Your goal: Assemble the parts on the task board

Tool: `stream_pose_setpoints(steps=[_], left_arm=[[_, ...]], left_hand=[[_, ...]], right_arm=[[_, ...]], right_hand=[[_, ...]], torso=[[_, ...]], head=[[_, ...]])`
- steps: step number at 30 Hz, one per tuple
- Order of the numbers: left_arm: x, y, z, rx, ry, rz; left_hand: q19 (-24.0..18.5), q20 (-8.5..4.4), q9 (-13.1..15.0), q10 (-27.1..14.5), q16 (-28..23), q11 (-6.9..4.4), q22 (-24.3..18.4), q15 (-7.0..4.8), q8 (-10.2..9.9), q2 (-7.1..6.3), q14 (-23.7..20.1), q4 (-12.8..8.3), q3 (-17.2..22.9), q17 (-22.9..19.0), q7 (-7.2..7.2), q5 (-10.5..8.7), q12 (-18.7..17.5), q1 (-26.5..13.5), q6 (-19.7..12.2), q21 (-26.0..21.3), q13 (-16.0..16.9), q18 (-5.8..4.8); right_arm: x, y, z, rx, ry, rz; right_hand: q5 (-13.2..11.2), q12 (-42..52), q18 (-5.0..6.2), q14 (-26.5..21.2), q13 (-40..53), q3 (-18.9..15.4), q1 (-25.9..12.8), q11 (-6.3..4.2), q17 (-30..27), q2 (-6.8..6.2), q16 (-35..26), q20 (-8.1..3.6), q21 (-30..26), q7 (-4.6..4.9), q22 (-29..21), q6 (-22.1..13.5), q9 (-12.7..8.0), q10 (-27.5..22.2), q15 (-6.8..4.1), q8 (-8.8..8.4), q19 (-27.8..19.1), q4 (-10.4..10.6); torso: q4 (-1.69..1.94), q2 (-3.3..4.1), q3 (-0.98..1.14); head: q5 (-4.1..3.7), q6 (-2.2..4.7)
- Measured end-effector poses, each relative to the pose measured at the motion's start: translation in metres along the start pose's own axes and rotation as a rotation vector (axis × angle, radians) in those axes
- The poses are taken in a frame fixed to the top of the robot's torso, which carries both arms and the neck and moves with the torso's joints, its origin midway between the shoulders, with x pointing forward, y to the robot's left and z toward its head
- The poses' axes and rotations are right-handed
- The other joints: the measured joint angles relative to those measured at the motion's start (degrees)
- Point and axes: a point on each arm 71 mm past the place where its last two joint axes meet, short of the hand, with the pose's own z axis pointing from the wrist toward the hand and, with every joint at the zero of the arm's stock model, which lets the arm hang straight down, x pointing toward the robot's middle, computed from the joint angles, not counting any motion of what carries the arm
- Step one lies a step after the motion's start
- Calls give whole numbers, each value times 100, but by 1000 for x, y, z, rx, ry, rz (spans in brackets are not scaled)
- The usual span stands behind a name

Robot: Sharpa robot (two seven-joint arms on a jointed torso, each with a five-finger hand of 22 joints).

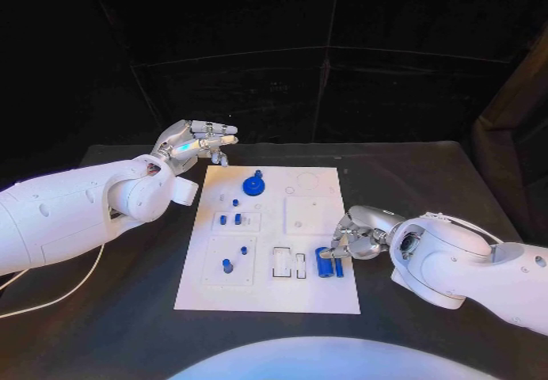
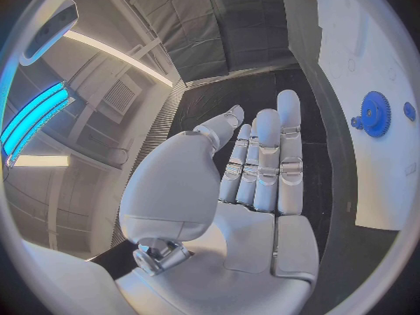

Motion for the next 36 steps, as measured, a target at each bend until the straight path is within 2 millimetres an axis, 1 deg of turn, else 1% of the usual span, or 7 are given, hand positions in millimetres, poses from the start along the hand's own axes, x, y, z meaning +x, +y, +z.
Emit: stream_pose_setpoints(steps=[11, 13, 21, 25, 27, 32, 36], left_arm=[[-1, 0, -1, -1, 0, 0], [-1, 0, -1, -1, 0, 0], [-2, 0, -2, -2, -1, 0], [-2, 0, -2, -4, 0, -1], [-2, 0, -2, -5, 1, -1], [-2, 0, -2, -7, 2, -2], [-2, 0, -2, -8, 3, -3]], left_hand=[[0, 0, 0, 0, 0, 0, 0, 0, 0, 0, 0, 0, 0, 0, 0, 0, 0, 0, 0, 0, 0, 0], [0, 0, 0, 0, 0, 0, 0, 0, 0, 0, 0, 0, 0, 1, 0, 0, 0, 0, 0, 0, 1, 0], [0, 0, 0, 0, 0, 0, -9, -21, 0, 0, -21, -17, -17, -6, 0, 0, 0, 0, 0, 0, 1, 0], [0, 0, 0, 0, 0, 0, -9, -21, 0, 0, -21, -17, -17, -6, 0, 0, 0, 0, 0, 0, 1, 0], [0, 0, 0, 0, 0, 0, -8, -21, 0, 0, -21, -14, -19, -6, 0, 0, 0, 0, 0, 0, 1, 0], [-15, 15, 0, 0, 0, 0, -8, -21, 0, 0, -21, 0, -33, -6, 0, 0, 0, 0, 0, -22, 1, 0], [-15, 15, 0, 0, 0, 0, -8, -21, 0, 0, -21, 0, -33, -6, 0, 0, 0, 0, 0, -22, 2, 1]], right_arm=[[10, 9, 8, -11, 30, -48], [11, 10, 9, -8, 34, -63], [18, 14, 14, -4, 48, -128], [22, 20, 17, -15, 51, -149], [24, 21, 18, -17, 53, -156], [25, 23, 19, -19, 46, -171], [26, 24, 19, -18, 43, -172]], right_hand=[[0, 2, 0, 0, 23, -52, 55, 0, -1, 54, 0, 0, 22, 0, 29, 0, 61, 0, 0, 50, 0, 52], [28, 2, 1, 0, 23, -52, 53, 0, -1, 53, 0, -12, 22, -20, 39, -20, 71, 0, 0, 50, 12, 52], [28, -26, 1, 0, 23, -88, 52, -21, 10, 52, 0, -21, 45, -19, 68, -20, 85, -20, 0, 50, 21, 56], [24, -26, 1, 0, 26, -121, 53, -21, 10, 54, 0, -21, 45, -32, 75, -32, 125, -20, 0, 88, 20, 89], [-19, -48, 1, 0, 38, -125, 93, -21, 10, 93, 0, -20, 45, -45, 75, -41, 160, -20, 1, 126, 20, 94], [-19, -48, 1, 0, 37, -167, 93, 0, 9, 93, 0, -20, 45, -17, 77, -60, 174, -41, 1, 183, 20, 105], [-19, -86, 1, 0, 59, -249, 93, 0, 9, 92, 0, -20, 45, -34, 80, -81, 193, -41, 1, 193, 20, 135]], torso=[[10, 3, -2], [10, 3, -3], [13, 3, -5], [13, 3, -6], [13, 2, -7], [13, 0, -9], [13, 0, -8]], head=[[-4, -30], [-4, -35], [25, -47], [35, -29], [35, -28], [30, -37], [31, -47]])
